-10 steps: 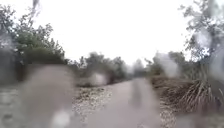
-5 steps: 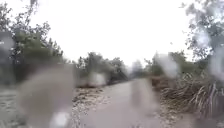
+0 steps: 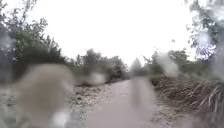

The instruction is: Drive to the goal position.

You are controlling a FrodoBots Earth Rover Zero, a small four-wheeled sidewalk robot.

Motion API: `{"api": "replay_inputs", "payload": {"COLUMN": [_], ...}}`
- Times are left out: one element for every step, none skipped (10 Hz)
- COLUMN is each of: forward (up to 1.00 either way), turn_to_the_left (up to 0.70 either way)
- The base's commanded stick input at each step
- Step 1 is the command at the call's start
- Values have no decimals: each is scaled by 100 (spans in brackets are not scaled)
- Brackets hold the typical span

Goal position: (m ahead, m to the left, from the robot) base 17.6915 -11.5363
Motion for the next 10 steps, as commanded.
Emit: {"api": "replay_inputs", "payload": {"forward": [45,45,45,45,45,45,45,45,45,45], "turn_to_the_left": [0,0,0,0,0,0,0,0,0,0]}}
